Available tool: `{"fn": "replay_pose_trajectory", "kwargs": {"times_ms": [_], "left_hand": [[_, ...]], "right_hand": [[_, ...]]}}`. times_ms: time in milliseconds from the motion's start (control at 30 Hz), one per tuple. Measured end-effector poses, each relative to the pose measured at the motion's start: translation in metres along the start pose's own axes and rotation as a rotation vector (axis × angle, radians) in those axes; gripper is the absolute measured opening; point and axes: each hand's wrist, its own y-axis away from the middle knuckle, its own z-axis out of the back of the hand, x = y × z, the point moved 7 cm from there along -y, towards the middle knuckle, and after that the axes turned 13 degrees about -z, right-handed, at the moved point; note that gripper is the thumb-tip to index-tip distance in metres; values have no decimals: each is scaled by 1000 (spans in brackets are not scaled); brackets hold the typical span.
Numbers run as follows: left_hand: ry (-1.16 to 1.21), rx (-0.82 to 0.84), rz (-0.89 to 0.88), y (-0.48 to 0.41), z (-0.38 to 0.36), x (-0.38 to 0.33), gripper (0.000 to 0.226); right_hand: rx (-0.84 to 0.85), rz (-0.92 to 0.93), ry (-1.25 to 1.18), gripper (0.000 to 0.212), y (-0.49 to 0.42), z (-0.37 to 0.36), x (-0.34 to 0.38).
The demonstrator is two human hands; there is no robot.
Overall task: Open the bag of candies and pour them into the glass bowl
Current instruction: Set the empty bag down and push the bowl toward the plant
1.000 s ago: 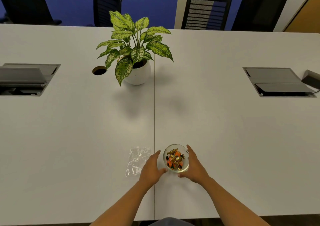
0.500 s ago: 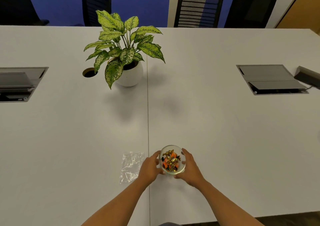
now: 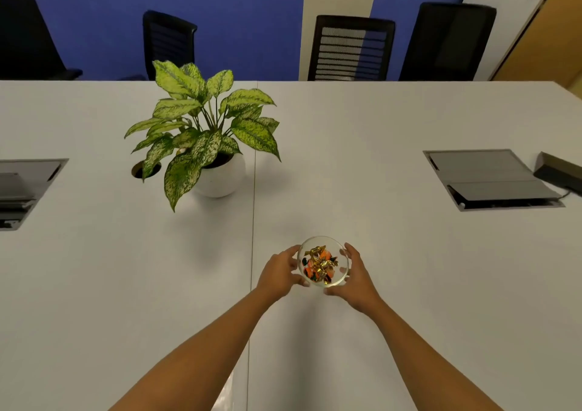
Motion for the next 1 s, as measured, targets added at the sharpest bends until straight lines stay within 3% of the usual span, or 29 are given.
{"fn": "replay_pose_trajectory", "kwargs": {"times_ms": [500, 1000], "left_hand": [[-18, -82, 62, -223, 59, 13, 92], [41, -132, 149, -294, 76, 76, 90]], "right_hand": [[55, 58, 72, 116, -224, 44, 109], [78, 44, 116, 118, -319, 18, 118]]}}
